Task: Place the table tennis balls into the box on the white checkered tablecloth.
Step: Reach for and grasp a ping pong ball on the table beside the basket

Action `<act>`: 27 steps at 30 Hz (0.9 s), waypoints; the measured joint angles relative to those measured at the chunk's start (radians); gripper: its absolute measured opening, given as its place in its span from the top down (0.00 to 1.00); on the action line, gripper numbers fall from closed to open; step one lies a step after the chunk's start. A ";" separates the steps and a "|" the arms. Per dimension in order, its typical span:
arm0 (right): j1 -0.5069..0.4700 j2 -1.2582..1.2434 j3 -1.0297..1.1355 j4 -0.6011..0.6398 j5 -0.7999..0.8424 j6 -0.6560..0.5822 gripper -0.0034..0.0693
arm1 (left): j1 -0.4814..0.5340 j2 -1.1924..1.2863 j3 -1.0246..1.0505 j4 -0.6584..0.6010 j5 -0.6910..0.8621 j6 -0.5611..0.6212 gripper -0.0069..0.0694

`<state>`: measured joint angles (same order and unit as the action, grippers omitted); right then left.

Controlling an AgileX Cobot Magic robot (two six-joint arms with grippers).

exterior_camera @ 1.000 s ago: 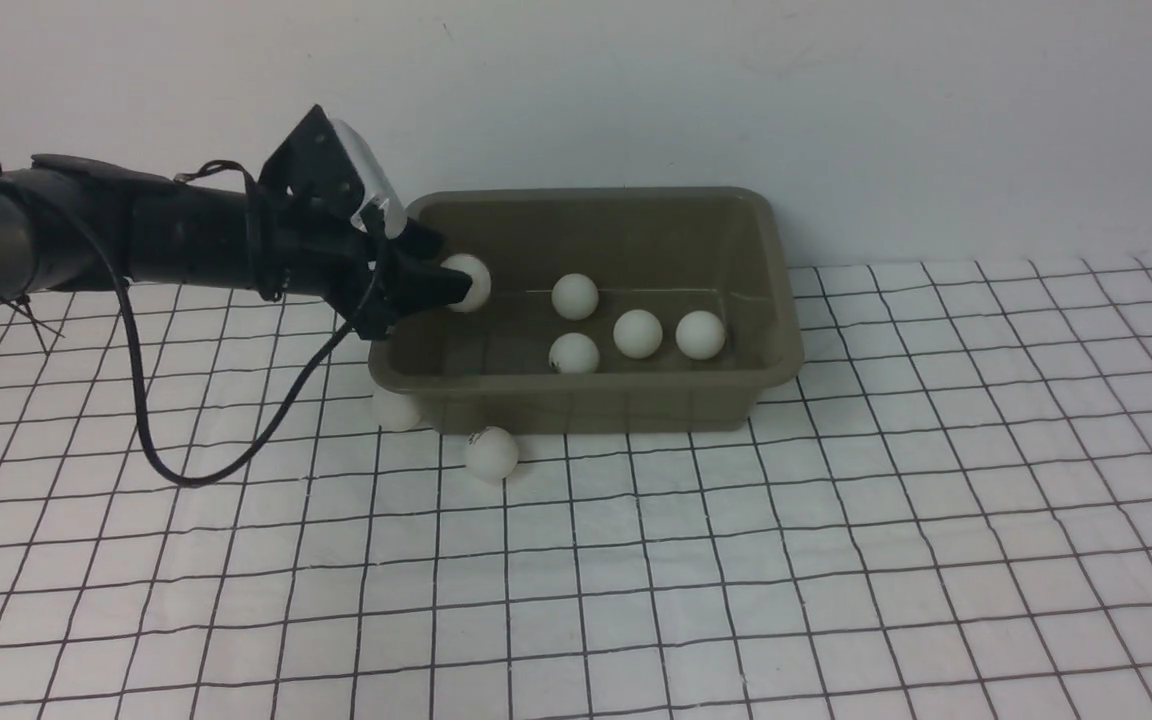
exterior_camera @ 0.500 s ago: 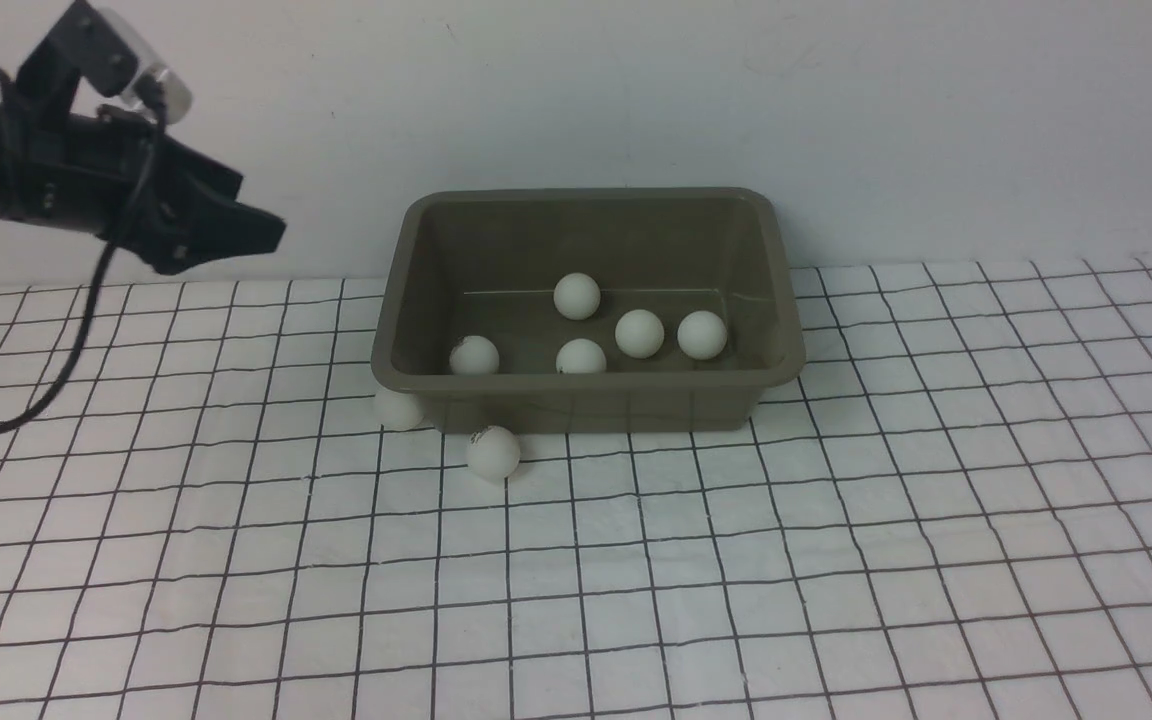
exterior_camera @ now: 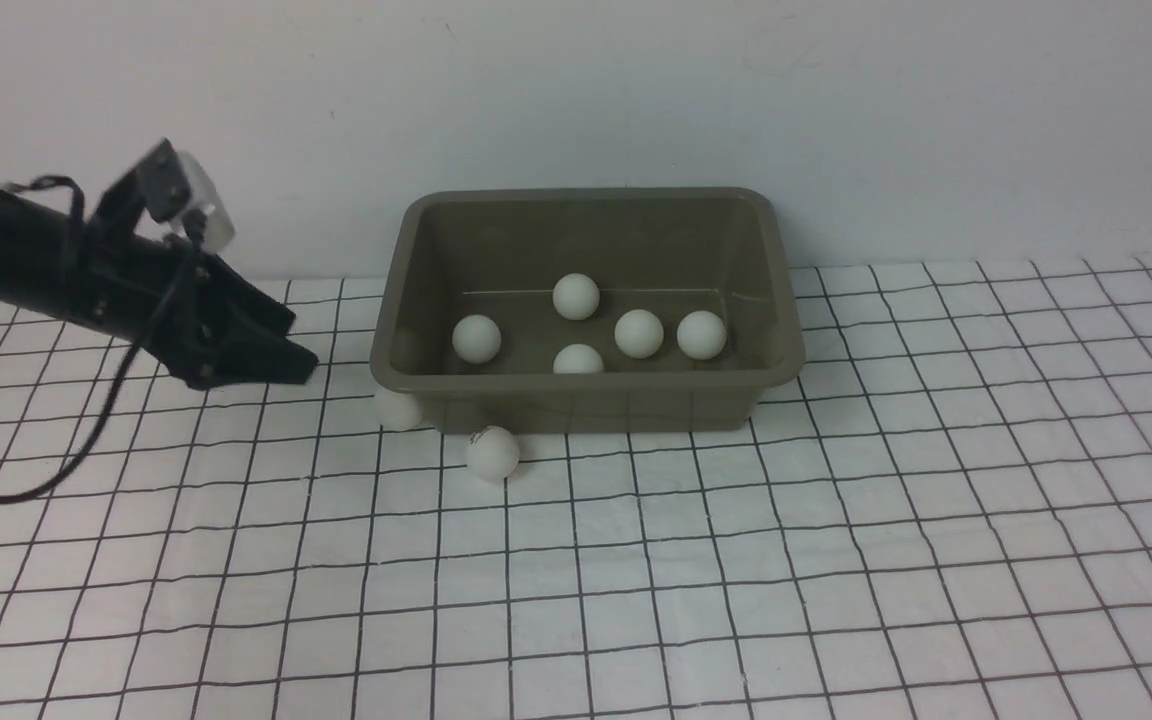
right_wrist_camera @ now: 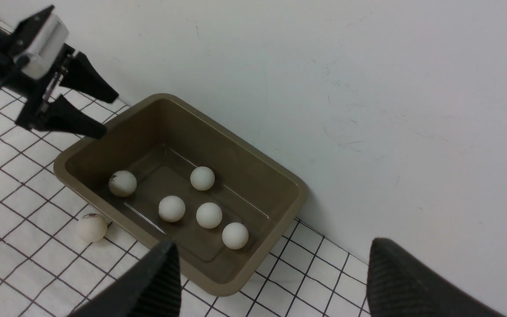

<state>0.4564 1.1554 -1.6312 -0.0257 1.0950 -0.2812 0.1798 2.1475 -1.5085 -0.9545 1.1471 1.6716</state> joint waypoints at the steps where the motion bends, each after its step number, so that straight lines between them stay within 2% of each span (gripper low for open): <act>1: 0.000 0.000 0.000 0.000 0.000 0.000 0.25 | -0.007 0.009 0.000 0.000 -0.005 0.009 0.27; 11: 0.000 0.000 0.000 0.007 0.000 0.000 0.25 | -0.055 0.028 0.000 -0.009 -0.206 0.042 0.27; 23: 0.000 0.000 0.000 0.032 0.004 -0.003 0.25 | -0.081 0.119 -0.001 -0.079 -0.250 0.074 0.28; 25: 0.000 0.000 0.000 0.037 0.007 -0.003 0.25 | -0.081 0.123 -0.002 -0.098 -0.262 0.076 0.34; 27: 0.000 0.000 0.000 0.043 0.009 -0.007 0.25 | -0.081 0.124 -0.002 -0.106 -0.266 0.071 0.47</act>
<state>0.4564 1.1554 -1.6312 0.0171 1.1038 -0.2882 0.0985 2.2716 -1.5109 -1.0606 0.8809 1.7426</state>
